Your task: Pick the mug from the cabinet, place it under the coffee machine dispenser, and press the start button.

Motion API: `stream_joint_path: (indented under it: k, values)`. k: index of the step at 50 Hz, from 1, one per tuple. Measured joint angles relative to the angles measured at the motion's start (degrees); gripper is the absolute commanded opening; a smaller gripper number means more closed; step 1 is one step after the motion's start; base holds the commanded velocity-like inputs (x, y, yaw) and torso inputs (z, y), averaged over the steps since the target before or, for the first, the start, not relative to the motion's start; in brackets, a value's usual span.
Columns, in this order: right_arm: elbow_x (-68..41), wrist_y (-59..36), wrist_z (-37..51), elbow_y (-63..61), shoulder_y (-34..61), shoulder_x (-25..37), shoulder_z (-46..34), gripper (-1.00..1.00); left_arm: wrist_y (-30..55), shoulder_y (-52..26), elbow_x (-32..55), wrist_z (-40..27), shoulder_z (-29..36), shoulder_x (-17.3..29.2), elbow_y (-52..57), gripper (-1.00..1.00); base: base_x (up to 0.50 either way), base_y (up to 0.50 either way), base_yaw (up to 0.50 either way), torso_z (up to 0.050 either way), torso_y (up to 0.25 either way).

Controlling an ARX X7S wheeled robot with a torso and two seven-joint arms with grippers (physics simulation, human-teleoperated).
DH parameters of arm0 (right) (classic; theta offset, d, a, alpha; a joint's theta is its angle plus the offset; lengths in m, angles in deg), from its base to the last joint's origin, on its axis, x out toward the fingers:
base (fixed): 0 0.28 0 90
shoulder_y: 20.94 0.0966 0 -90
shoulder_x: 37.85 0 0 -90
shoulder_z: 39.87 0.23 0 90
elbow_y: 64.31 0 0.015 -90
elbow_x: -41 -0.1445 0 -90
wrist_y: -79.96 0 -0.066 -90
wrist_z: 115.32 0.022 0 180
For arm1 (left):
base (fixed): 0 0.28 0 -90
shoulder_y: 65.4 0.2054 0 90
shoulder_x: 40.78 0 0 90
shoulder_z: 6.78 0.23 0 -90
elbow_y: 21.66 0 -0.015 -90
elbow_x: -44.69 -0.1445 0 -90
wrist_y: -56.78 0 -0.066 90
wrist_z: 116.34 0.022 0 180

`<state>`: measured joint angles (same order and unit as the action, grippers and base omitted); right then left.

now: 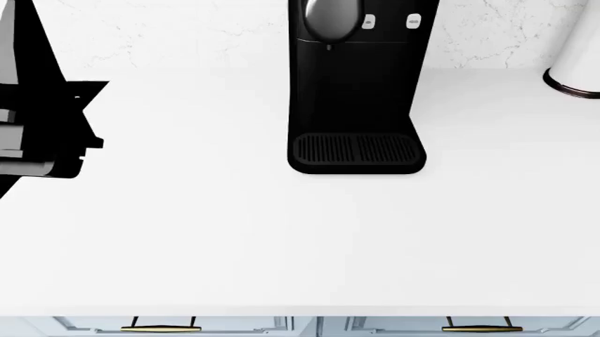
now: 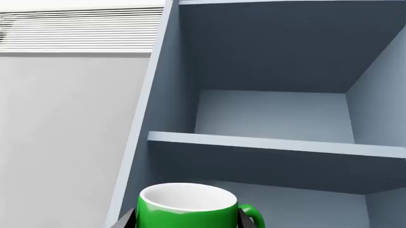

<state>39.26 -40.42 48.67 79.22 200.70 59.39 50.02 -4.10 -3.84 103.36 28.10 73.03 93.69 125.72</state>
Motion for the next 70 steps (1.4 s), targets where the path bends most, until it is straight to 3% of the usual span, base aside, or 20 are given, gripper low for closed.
stream_joint_path:
  k: [22,55,61,70]
  values:
    - [-5.3,-27.4,-7.5,-33.7,-10.3,3.6,1.3,-1.00,-0.3,-0.5,-0.7,-0.3,2.3,0.4,0.1,1.00,0.00,0.00,0.00,0.000,0.000]
    - [-11.7,-51.6,-11.2,-61.2,-19.4,7.0,4.3,-1.00,-0.9,-1.5,-1.5,-1.2,5.7,1.5,0.7,1.00,0.00,0.00,0.00,0.000,0.000]
    - [-15.3,-55.3,-9.2,-65.2,-20.9,7.6,5.7,-1.00,-1.2,-1.5,-1.6,-1.4,6.2,1.9,0.9,1.00,0.00,0.00,0.00,0.000,0.000]
    - [-29.3,-57.9,1.0,-68.6,-24.3,10.4,8.1,-1.00,-1.8,-1.1,-1.9,-1.7,6.9,2.3,0.9,1.00,0.00,0.00,0.00,0.000,0.002]
